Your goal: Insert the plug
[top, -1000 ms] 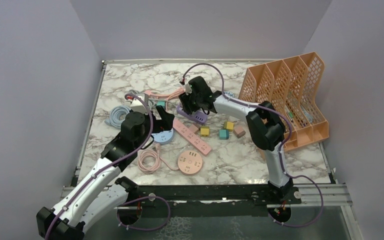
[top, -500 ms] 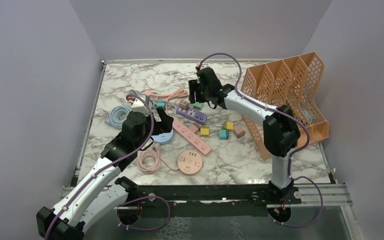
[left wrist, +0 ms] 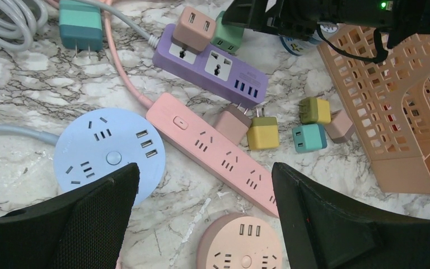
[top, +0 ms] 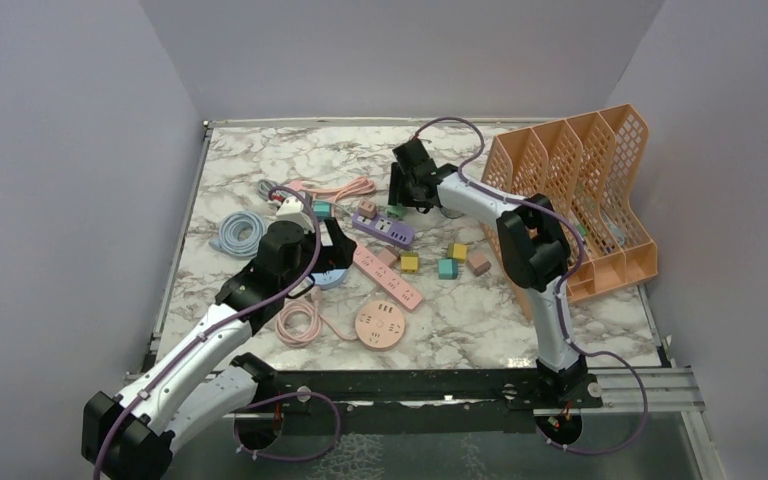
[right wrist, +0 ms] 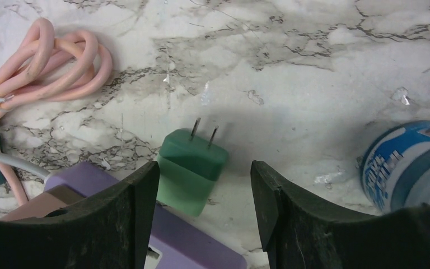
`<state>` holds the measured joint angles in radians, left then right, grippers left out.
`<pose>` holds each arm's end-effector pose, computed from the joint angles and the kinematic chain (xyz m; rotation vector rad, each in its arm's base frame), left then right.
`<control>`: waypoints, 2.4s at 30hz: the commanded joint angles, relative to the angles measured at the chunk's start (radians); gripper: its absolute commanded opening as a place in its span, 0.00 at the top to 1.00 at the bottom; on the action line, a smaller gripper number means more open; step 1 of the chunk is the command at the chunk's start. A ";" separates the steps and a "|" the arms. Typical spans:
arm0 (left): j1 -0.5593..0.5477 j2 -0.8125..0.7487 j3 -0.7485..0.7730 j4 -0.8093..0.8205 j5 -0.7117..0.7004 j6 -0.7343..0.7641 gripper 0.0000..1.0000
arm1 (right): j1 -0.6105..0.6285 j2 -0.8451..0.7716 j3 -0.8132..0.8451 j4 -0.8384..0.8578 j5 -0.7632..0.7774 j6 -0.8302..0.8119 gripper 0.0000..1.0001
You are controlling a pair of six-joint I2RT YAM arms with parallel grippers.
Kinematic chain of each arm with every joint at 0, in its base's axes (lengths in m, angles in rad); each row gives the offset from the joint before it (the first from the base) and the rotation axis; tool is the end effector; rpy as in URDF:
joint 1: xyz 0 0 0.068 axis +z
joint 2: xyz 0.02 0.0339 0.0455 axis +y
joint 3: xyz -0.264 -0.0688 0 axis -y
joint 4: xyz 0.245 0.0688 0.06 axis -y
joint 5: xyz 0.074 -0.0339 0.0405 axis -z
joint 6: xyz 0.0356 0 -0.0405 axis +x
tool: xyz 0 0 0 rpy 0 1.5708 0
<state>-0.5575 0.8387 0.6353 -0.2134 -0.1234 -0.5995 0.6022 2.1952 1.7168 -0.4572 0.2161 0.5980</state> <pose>0.1683 -0.0998 0.2749 -0.1247 2.0350 -0.6196 0.4032 0.2679 0.1806 0.0835 2.4898 0.2393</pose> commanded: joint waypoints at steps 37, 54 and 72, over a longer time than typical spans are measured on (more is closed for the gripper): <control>-0.002 0.133 -0.056 0.160 0.179 -0.145 0.09 | -0.001 -0.227 -0.195 0.116 0.020 0.038 0.62; 0.006 0.197 -0.071 0.303 0.276 -0.340 0.16 | -0.001 -0.747 -0.806 0.489 -0.566 -0.409 0.62; 0.018 0.402 -0.025 0.409 0.619 -0.476 0.12 | 0.001 -0.758 -0.877 0.532 -1.015 -0.786 0.62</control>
<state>-0.5442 1.2240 0.6094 0.1055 0.4046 -1.0340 0.6010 1.4414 0.8600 0.0147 -0.6952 -0.1219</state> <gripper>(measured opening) 0.891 0.468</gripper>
